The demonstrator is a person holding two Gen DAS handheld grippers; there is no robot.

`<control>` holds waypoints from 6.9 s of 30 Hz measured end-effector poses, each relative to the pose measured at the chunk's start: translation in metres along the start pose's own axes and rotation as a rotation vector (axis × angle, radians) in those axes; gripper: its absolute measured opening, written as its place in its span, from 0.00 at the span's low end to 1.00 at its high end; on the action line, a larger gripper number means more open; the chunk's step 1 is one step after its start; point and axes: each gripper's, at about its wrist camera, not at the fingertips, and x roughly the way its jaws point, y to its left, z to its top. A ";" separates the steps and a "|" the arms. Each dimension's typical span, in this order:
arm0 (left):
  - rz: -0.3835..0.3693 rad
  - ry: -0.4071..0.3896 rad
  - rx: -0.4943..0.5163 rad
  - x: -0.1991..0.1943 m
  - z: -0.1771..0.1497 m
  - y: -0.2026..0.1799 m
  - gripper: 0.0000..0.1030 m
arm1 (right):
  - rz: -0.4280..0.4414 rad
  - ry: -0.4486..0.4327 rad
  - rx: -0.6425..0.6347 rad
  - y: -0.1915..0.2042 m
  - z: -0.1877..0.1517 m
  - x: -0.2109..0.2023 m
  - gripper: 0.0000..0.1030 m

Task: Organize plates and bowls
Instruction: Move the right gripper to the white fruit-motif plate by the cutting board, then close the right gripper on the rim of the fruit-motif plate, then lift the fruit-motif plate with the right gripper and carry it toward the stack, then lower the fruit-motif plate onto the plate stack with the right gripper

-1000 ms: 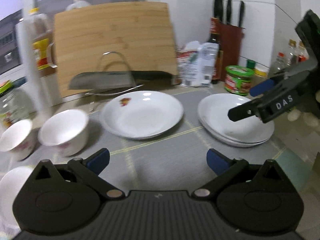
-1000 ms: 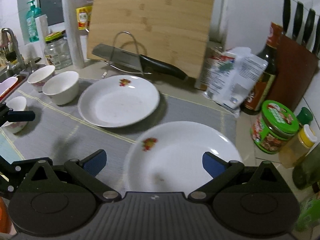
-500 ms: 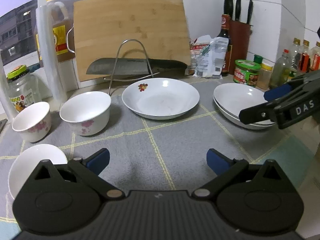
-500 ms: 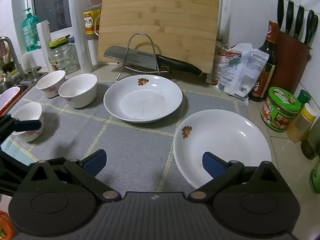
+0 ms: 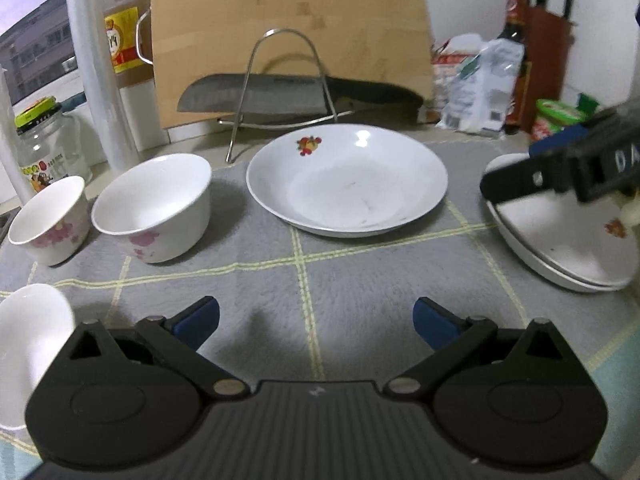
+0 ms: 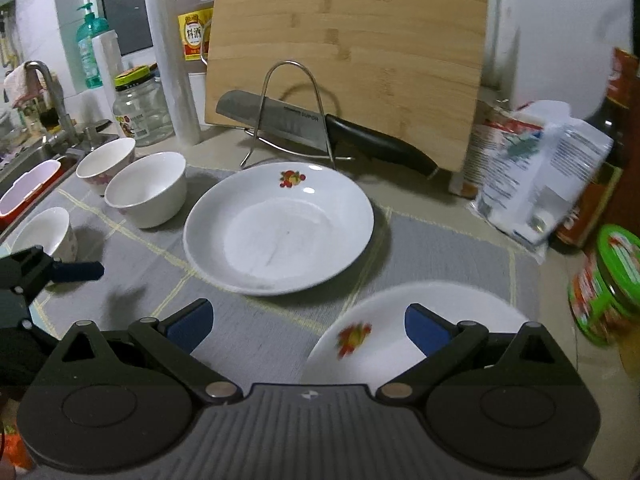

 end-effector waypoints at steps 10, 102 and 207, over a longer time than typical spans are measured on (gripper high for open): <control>0.017 0.073 -0.025 0.036 0.008 -0.018 0.99 | 0.104 0.051 -0.033 -0.024 0.024 0.036 1.00; -0.154 -0.048 0.109 0.066 0.033 0.005 0.98 | 0.388 0.226 -0.078 -0.035 0.105 0.162 0.94; -0.507 -0.098 0.470 0.004 0.026 -0.111 0.99 | 0.110 0.079 0.212 -0.107 -0.037 -0.055 0.92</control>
